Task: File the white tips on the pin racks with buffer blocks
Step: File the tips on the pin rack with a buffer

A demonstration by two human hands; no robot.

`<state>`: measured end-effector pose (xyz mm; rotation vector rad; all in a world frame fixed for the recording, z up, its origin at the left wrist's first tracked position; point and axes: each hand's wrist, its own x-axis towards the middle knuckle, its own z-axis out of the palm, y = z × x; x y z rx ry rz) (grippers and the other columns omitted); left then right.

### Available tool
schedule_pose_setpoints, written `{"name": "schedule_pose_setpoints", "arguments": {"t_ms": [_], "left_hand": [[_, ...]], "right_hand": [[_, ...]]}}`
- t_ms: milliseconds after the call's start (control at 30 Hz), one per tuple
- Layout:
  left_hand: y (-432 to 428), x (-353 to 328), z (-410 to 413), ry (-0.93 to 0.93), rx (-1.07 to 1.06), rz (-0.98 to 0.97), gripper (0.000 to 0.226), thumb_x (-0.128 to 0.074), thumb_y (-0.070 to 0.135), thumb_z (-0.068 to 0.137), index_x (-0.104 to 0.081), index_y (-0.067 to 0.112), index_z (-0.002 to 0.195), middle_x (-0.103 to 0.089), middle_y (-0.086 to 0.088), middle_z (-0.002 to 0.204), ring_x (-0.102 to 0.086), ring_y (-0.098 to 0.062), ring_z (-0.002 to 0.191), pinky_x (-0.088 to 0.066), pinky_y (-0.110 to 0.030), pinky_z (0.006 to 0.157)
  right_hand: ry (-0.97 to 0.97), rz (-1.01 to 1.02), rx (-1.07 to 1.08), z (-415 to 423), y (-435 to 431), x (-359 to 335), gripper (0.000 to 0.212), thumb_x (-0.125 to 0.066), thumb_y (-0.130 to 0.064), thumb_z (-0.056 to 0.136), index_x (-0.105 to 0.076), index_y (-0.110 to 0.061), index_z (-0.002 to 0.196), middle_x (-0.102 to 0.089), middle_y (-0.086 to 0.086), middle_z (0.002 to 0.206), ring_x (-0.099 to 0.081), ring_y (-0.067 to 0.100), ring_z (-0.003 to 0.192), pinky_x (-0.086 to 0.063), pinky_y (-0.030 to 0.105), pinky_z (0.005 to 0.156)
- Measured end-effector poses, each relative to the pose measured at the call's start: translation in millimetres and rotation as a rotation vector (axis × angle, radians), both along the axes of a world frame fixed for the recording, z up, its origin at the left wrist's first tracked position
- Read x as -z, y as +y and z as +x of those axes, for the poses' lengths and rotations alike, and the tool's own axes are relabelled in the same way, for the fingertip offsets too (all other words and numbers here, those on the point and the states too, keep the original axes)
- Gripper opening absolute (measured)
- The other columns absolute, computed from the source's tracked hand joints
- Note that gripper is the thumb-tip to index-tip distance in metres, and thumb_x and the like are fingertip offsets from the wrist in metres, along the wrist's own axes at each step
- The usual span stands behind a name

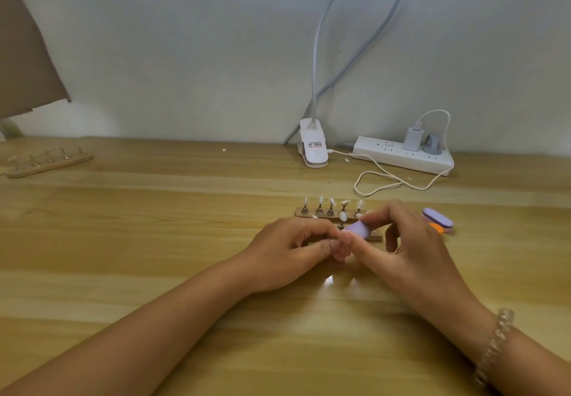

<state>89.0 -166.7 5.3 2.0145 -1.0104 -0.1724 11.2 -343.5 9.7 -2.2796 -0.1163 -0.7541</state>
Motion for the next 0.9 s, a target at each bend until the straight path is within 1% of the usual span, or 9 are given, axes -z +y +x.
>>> {"name": "schedule_pose_setpoints", "arguments": {"t_ms": [100,267,400,500,567,633,700,800,900], "left_hand": [[1,2,0,0.018,-0.016,0.006,0.029,-0.051,0.032,0.089,-0.073,0.019,0.104,-0.072,0.004,0.098,-0.065,-0.022,0.099,-0.049,-0.051,0.089],[1,-1,-1,-0.01,0.004,0.007,0.021,-0.052,0.036,0.091,-0.071,0.028,0.092,-0.07,0.011,0.09,-0.064,-0.012,0.092,-0.048,-0.049,0.089],[1,1,0,-0.023,-0.019,0.024,0.025,-0.051,0.032,0.09,-0.072,0.02,0.098,-0.07,0.003,0.092,-0.064,-0.022,0.094,-0.048,-0.05,0.087],[1,0,1,-0.028,-0.005,0.012,0.016,-0.055,0.031,0.095,-0.07,0.031,0.09,-0.07,0.01,0.091,-0.064,-0.012,0.092,-0.049,-0.047,0.089],[1,0,0,-0.025,0.002,0.006,0.017,-0.057,0.028,0.097,-0.067,0.038,0.087,-0.067,0.017,0.085,-0.061,-0.003,0.086,-0.05,-0.042,0.087],[1,1,0,-0.011,-0.009,0.001,0.015,-0.054,0.031,0.092,-0.068,0.034,0.09,-0.063,0.02,0.081,-0.057,-0.003,0.082,-0.049,-0.042,0.084],[1,2,1,-0.005,-0.015,-0.008,0.022,-0.051,0.032,0.09,-0.071,0.025,0.097,-0.064,0.019,0.085,-0.059,-0.007,0.086,-0.05,-0.045,0.086],[0,2,2,0.026,0.016,-0.081,0.02,-0.056,0.025,0.095,-0.072,0.016,0.101,-0.072,0.006,0.095,-0.067,-0.016,0.097,-0.05,-0.048,0.093],[1,3,2,0.072,0.016,-0.144,0.015,-0.056,0.008,0.098,-0.071,0.01,0.1,-0.073,0.003,0.094,-0.069,-0.013,0.097,-0.052,-0.043,0.097]], "right_hand": [[-0.008,-0.14,-0.078,-5,7,2,0.043,-0.072,-0.06,0.072,-0.059,-0.024,0.09,-0.054,-0.015,0.083,-0.05,0.013,0.068,-0.036,0.019,0.057],[-0.021,0.022,-0.008,0,1,0,0.036,-0.074,-0.048,0.069,-0.06,-0.022,0.09,-0.059,-0.013,0.087,-0.05,0.012,0.07,-0.037,0.018,0.059],[-0.007,-0.099,-0.101,-3,6,3,0.037,-0.073,-0.049,0.071,-0.059,-0.022,0.091,-0.056,-0.011,0.086,-0.05,0.017,0.067,-0.038,0.022,0.056],[-0.007,-0.011,-0.023,1,1,2,0.036,-0.074,-0.048,0.071,-0.06,-0.021,0.09,-0.059,-0.01,0.089,-0.05,0.01,0.069,-0.036,0.02,0.06],[-0.014,-0.031,0.004,1,0,2,0.035,-0.076,-0.046,0.073,-0.059,-0.021,0.091,-0.059,-0.009,0.091,-0.05,0.007,0.069,-0.036,0.021,0.062],[-0.018,-0.107,-0.055,-3,3,3,0.034,-0.078,-0.044,0.073,-0.058,-0.022,0.09,-0.056,-0.012,0.087,-0.049,0.01,0.066,-0.035,0.019,0.058],[-0.016,-0.142,-0.092,-6,5,4,0.034,-0.08,-0.043,0.073,-0.058,-0.023,0.089,-0.054,-0.015,0.085,-0.05,0.009,0.066,-0.035,0.017,0.058],[-0.047,-0.025,0.008,-1,-1,2,0.032,-0.078,-0.041,0.073,-0.057,-0.023,0.09,-0.059,-0.012,0.088,-0.049,0.01,0.066,-0.037,0.017,0.06],[-0.073,0.172,0.03,2,-6,1,0.031,-0.075,-0.038,0.077,-0.056,-0.024,0.097,-0.065,-0.01,0.095,-0.051,0.017,0.06,-0.04,0.014,0.058]]}}
